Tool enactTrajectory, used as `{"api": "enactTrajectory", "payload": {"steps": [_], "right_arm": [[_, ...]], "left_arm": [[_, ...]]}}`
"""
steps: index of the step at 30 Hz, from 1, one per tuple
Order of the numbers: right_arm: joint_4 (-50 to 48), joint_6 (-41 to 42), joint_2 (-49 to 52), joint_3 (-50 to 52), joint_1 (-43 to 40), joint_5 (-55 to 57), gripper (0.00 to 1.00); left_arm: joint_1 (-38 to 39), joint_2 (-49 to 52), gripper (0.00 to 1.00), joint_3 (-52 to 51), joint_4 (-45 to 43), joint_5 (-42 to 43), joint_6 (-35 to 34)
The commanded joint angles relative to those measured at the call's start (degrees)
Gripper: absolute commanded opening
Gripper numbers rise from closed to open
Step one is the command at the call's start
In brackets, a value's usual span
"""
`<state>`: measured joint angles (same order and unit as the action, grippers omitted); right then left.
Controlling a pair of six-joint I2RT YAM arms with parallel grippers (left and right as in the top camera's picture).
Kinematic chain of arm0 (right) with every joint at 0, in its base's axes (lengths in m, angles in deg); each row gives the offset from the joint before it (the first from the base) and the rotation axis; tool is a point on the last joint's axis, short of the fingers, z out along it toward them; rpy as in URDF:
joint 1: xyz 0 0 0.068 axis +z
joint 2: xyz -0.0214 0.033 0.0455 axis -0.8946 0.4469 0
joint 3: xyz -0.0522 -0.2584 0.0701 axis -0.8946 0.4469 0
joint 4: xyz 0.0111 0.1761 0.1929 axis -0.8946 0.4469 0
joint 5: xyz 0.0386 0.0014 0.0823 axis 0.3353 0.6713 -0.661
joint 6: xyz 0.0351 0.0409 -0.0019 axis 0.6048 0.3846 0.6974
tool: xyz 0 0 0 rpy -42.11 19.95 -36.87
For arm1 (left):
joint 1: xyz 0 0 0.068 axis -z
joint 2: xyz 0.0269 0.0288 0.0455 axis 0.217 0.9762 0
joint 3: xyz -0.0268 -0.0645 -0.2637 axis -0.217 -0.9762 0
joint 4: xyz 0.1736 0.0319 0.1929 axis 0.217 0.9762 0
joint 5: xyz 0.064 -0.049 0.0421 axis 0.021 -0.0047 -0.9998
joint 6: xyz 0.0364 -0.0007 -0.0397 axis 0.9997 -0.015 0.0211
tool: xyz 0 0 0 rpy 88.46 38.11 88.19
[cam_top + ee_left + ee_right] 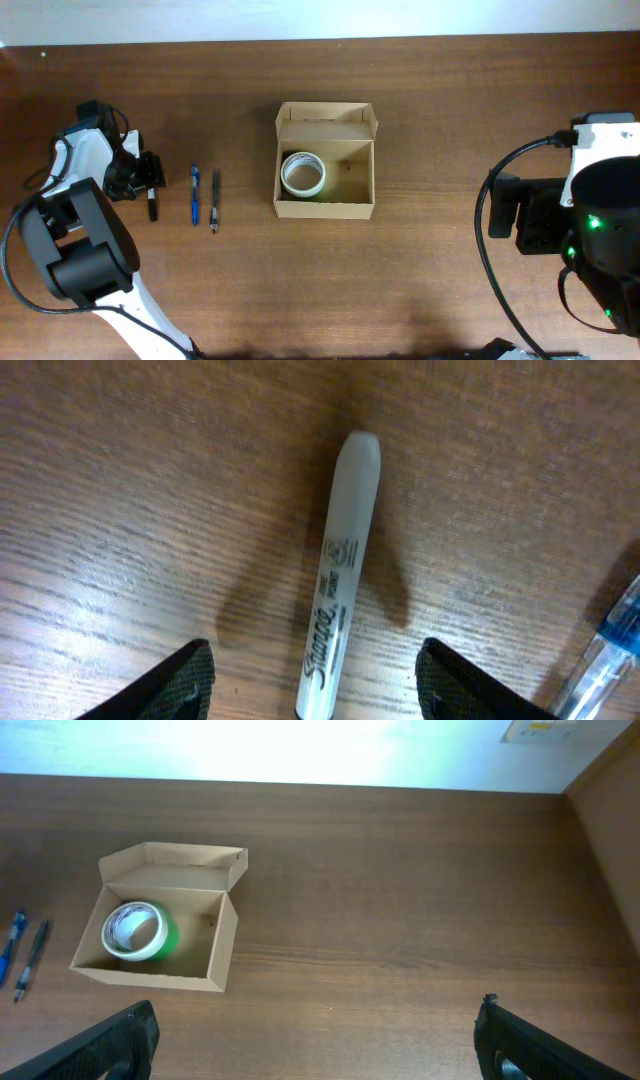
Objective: Pack container
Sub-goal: 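Lower the left gripper and grasp the black Sharpie marker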
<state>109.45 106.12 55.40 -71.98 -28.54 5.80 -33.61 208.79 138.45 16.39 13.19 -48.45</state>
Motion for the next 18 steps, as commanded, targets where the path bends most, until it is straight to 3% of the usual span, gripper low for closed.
{"api": "enactTrajectory", "payload": {"steps": [1,10,18], "right_arm": [[0.3,-0.3,0.1,0.2,-0.2,-0.3,0.99],[0.3,-0.3,0.1,0.2,-0.2,-0.8,0.99],[0.3,-0.3,0.0,0.2,-0.2,-1.4,0.99]], "left_arm": [[-0.5,0.5,0.64,0.9,-0.9,0.7,2.2],[-0.5,0.5,0.52,0.9,-1.1,0.7,3.4],[-0.5,0.5,0.51,0.9,1.3,0.6,1.9]]}}
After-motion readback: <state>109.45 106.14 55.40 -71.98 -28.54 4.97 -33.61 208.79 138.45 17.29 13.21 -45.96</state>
